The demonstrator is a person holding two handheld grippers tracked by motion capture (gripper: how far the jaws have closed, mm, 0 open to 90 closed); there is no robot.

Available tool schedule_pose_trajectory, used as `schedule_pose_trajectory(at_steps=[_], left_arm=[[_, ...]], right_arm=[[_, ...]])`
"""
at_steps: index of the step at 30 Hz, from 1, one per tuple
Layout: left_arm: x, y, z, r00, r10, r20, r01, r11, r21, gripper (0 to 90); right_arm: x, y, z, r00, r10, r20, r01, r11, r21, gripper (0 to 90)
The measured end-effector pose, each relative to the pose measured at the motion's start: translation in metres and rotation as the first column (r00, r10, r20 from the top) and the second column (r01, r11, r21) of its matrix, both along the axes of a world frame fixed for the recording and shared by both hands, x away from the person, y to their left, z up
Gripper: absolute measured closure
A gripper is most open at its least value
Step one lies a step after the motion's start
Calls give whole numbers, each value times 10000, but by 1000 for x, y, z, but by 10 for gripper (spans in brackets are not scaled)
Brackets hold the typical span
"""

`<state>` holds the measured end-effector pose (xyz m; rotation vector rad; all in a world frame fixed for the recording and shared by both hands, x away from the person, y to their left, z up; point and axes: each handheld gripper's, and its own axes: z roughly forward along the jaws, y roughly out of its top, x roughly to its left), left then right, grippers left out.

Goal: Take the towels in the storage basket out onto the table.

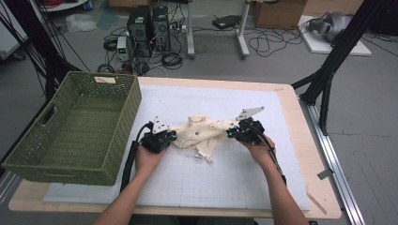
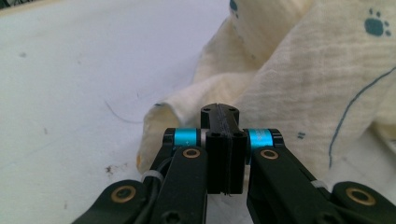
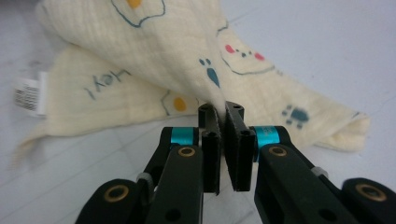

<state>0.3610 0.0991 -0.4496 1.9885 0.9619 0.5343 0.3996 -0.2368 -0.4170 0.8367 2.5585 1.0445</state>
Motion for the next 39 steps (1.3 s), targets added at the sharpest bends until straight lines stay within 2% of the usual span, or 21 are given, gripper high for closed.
schedule_pose_trajectory(at_steps=[2,6,9,12,15,17,18,20,25,30,36,39], left_arm=[[0,-1,0,10000,15,86,-15,10000,-1,894],[-1,2,2,10000,9,53,-9,10000,-40,894],[-2,3,5,9999,9,114,-8,9999,-127,893],[-4,3,7,9999,0,170,3,9998,-175,893],[-4,3,7,9999,2,136,1,9997,-224,893],[-4,3,8,9999,24,156,-20,9996,-267,893],[-4,3,8,9999,8,146,-4,9997,-264,893],[-4,3,8,9999,-15,131,18,9997,-252,893],[-5,4,8,9999,-59,106,62,9994,-328,893],[-6,4,8,9999,-111,71,113,9995,-310,893],[-7,5,10,9998,-181,96,185,9991,-370,893],[-9,5,12,9995,-263,147,269,9988,-410,893]], right_arm=[[3,1,-6,10000,-9,-96,8,10000,-93,823],[-4,-2,0,10000,-71,-51,73,9994,349,705],[-17,-4,15,9992,-14,391,-15,9972,751,626],[-32,-2,28,9963,-2,859,-65,9970,774,572],[-46,-1,39,9920,111,1259,-245,9941,1060,553],[-58,1,44,9832,223,1813,-466,9904,1305,567],[-63,2,44,9817,294,1881,-585,9867,1514,572],[-70,8,38,9825,549,1778,-834,9841,1568,581],[-78,28,12,9837,1153,1377,-1312,9849,1127,614],[-72,47,-11,9870,1488,607,-1542,9832,975,629],[-64,65,-28,9867,1606,267,-1619,9852,570,687],[-63,68,-29,9847,1729,198,-1736,9837,467,789]])
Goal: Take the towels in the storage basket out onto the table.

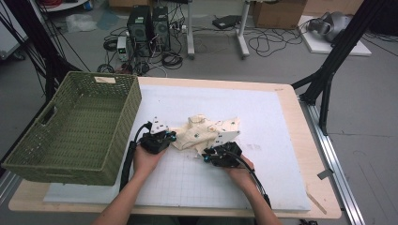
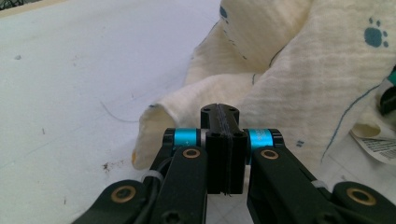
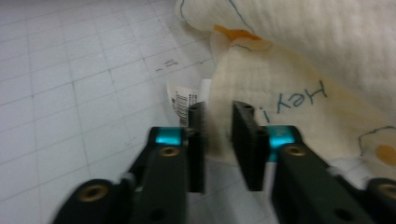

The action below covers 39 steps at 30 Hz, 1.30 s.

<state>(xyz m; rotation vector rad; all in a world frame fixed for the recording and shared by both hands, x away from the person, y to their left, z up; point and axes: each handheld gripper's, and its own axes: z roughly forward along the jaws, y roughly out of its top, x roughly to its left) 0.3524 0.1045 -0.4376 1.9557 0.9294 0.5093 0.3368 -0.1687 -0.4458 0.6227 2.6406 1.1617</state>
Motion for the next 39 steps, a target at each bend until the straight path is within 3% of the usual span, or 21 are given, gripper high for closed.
schedule_pose_trajectory(at_steps=[3,6,13,19,25,30,33,36,39], left_arm=[[-2,1,2,10000,3,44,-2,10000,-85,893],[-5,2,6,9999,-35,117,36,9999,-109,893],[-18,2,16,9988,-283,387,302,9984,-484,893],[-46,0,15,9966,-764,303,788,9929,-889,893],[-75,-6,10,9896,-1416,230,1430,9869,-753,893],[-95,-6,7,9777,-2087,248,2097,9766,-484,868],[-99,1,9,9738,-2262,237,2273,9713,-704,787],[-94,11,9,9790,-2020,260,2033,9766,-700,766],[-88,15,7,9847,-1725,223,1736,9830,-593,740]], right_arm=[[1,-2,1,9996,123,-259,-121,9999,100,861],[-1,-9,4,9986,235,-478,-219,9992,334,873],[-25,-38,21,9990,437,-68,-431,9962,750,875],[-56,-67,30,9981,597,127,-607,9926,1056,875],[-84,-83,33,9962,865,96,-870,9907,1042,875],[-103,-91,25,9931,1156,-200,-1136,9903,797,873],[-106,-96,22,9915,1262,-322,-1226,9876,981,810],[-102,-103,25,9916,1245,-354,-1182,9825,1438,728],[-91,-104,25,9941,1060,-246,-1013,9839,1475,687]])
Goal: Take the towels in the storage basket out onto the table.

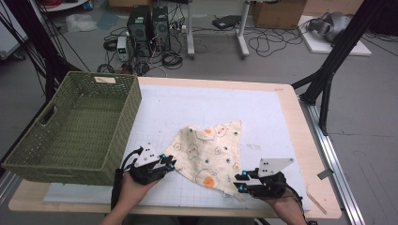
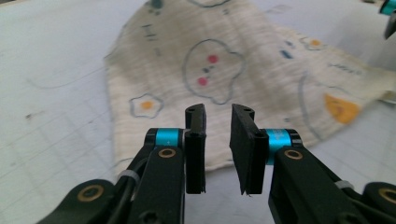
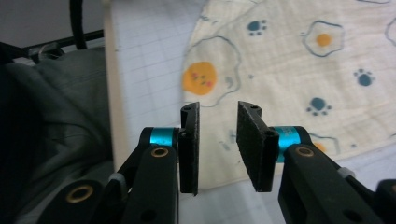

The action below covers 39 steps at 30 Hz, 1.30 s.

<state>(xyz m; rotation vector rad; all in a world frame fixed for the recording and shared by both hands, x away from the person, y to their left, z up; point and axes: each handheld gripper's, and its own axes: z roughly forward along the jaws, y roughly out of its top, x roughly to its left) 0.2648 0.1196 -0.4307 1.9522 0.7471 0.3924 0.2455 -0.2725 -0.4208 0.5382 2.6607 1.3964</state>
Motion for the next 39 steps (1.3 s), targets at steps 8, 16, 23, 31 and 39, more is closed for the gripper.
schedule_pose_trajectory(at_steps=[8,16,23,31,39], left_arm=[[28,0,-17,9958,640,-651,-559,9912,1197,703],[29,-4,-18,9946,265,-1002,-126,9905,1368,890],[2,12,-7,9967,44,-806,49,9934,1147,895],[-38,21,3,9959,-635,-646,691,9937,882,893],[-26,14,8,9976,-685,-42,685,9974,227,729]], right_arm=[[27,12,-15,9996,-119,-240,101,9971,-753,645],[29,17,-24,9992,-75,-390,23,9912,-1322,834],[22,15,-19,9987,283,-429,-331,9927,-1162,886],[-3,6,-8,9966,754,-338,-785,9920,-993,887],[1,-8,-3,9992,304,-274,-321,9976,-614,737]])
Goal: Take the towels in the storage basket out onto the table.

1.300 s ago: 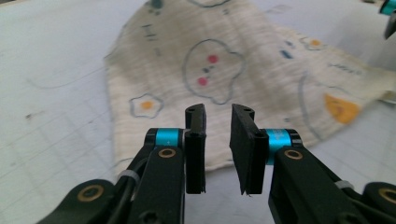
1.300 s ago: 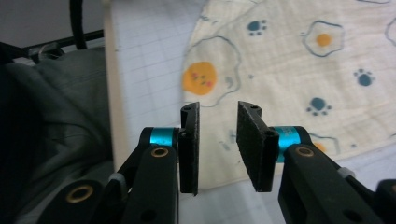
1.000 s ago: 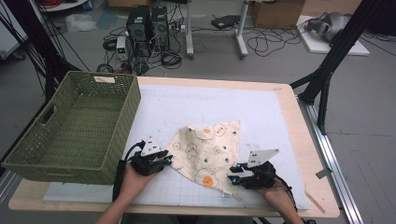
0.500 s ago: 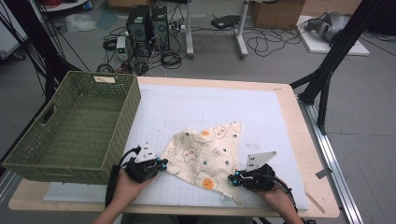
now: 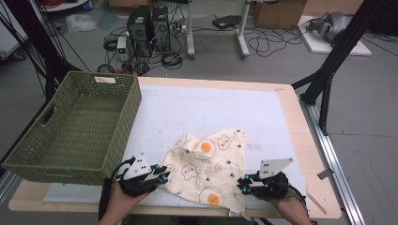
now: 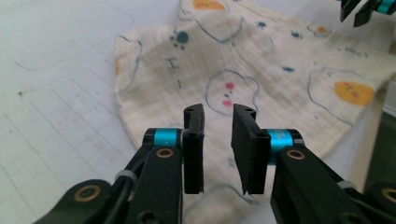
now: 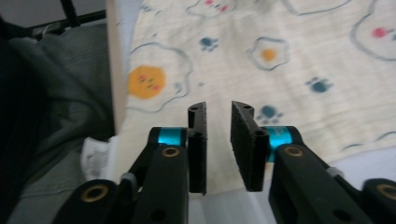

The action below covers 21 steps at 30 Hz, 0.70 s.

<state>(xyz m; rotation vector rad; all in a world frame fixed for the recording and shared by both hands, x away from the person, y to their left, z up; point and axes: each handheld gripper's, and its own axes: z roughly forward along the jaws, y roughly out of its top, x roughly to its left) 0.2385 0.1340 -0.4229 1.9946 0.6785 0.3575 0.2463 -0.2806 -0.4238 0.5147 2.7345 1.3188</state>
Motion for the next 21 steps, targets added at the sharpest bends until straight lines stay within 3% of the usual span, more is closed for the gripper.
schedule_pose_trajectory(at_steps=[5,8,10,12,13,17,21], left_arm=[[31,-7,-3,9992,310,232,-310,9995,-29,719],[46,-12,-9,9984,536,156,-540,9982,259,688],[54,-15,-13,9978,642,-138,-637,9974,323,666],[57,-16,-15,9975,696,-131,-688,9962,536,643],[63,-19,-20,9960,786,-430,-753,9945,731,643],[67,-21,-25,9943,905,-565,-834,9894,1186,674],[68,-23,-27,9928,1122,-429,-1055,9852,1352,685]], right_arm=[[24,2,3,9974,-658,283,653,9977,158,671],[39,4,1,9950,-971,243,964,9950,256,648],[47,6,-2,9934,-1121,230,1116,9935,241,640],[53,7,-7,9923,-1231,148,1230,9924,57,631],[55,7,-9,9917,-1280,107,1280,9918,-56,629],[59,6,-14,9906,-1369,49,1370,9902,-287,629],[62,7,-17,9891,-1472,41,1471,9873,-600,636]])
